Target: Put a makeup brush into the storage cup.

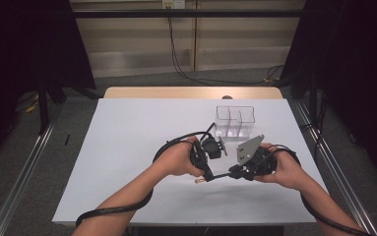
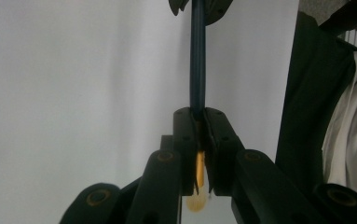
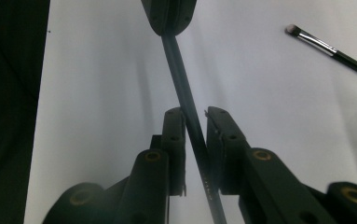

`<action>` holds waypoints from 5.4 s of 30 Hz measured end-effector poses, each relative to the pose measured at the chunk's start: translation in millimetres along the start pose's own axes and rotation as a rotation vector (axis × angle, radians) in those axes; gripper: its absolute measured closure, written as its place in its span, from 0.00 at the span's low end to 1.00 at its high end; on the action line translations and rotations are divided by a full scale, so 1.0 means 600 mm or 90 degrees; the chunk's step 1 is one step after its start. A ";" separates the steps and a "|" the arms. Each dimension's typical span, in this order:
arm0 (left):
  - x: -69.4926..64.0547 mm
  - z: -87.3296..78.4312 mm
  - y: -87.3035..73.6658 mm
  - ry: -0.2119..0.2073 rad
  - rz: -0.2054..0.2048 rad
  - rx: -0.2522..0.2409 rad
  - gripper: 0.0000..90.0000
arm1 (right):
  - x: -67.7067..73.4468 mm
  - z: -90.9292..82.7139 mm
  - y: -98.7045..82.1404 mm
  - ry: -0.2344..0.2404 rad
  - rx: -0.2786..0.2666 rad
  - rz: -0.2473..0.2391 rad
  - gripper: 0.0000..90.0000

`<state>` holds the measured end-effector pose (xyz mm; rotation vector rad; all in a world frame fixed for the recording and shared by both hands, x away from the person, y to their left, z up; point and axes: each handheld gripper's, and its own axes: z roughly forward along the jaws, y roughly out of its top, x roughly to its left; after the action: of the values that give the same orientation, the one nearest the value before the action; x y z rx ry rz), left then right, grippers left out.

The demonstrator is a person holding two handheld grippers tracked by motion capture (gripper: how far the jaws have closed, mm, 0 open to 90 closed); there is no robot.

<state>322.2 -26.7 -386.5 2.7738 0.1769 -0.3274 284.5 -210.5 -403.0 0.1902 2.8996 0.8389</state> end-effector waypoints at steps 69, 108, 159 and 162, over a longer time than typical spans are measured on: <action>0.024 -0.036 -0.065 0.020 0.012 -0.277 0.12 | 0.003 0.017 -0.057 0.001 -0.046 0.058 0.94; 0.028 -0.024 -0.114 0.057 0.002 -0.606 0.08 | -0.001 0.009 -0.063 -0.010 -0.169 0.114 0.94; 0.038 0.001 -0.123 0.037 -0.039 -0.638 0.76 | -0.007 0.025 -0.038 -0.047 -0.347 0.232 0.94; 0.038 0.002 -0.122 0.031 -0.044 -0.639 0.82 | -0.007 0.026 -0.035 -0.050 -0.350 0.236 0.94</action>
<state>332.1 43.2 -416.7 1.7837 0.3373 -0.1234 288.9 -220.6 -427.3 0.6914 2.4713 1.6003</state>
